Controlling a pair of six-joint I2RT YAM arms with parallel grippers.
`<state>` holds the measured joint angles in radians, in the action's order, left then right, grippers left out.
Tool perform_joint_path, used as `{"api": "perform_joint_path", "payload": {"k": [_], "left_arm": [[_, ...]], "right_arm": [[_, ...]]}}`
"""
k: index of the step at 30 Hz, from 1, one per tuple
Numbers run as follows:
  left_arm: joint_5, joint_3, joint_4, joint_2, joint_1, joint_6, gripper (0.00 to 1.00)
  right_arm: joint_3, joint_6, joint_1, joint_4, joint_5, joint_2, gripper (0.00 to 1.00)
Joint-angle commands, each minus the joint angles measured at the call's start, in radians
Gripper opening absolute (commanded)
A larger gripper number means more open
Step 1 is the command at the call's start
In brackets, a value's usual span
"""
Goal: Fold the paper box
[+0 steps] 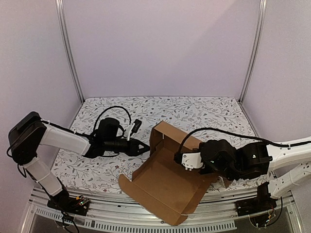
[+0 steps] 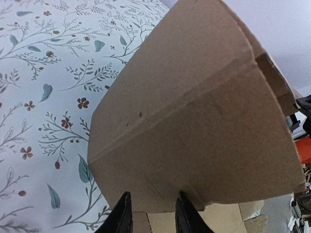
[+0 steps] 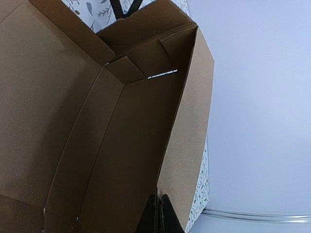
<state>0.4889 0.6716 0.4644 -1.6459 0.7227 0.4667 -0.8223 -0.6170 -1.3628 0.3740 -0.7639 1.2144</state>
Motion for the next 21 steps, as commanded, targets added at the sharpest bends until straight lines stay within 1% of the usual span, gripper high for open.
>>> {"api": "perform_joint_path", "payload": {"k": [1, 4, 8, 11, 16, 19, 21], "left_arm": [[-0.082, -0.06, -0.102, 0.178, 0.042, 0.018, 0.3], [-0.2, -0.066, -0.261, 0.314, 0.044, 0.013, 0.33], [-0.32, -0.059, -0.449, 0.461, 0.044, 0.037, 0.35], [-0.339, -0.048, -0.574, 0.547, 0.046, 0.079, 0.35], [-0.272, -0.12, -0.585, 0.661, 0.068, 0.203, 0.35], [-0.256, -0.163, -0.551, 0.662, 0.098, 0.241, 0.35], [-0.258, -0.175, -0.525, 0.626, 0.112, 0.25, 0.36]], "right_arm": [[-0.063, 0.06, 0.009, 0.152, 0.223, -0.056, 0.0], [-0.086, 0.074, 0.05, 0.181, 0.298, -0.086, 0.0], [-0.115, 0.094, 0.13, 0.183, 0.364, -0.075, 0.0], [-0.129, 0.112, 0.177, 0.183, 0.382, -0.051, 0.0], [-0.13, 0.174, 0.268, 0.184, 0.461, -0.06, 0.0], [-0.131, 0.2, 0.312, 0.179, 0.517, -0.079, 0.0], [-0.13, 0.217, 0.336, 0.174, 0.55, -0.086, 0.0]]}}
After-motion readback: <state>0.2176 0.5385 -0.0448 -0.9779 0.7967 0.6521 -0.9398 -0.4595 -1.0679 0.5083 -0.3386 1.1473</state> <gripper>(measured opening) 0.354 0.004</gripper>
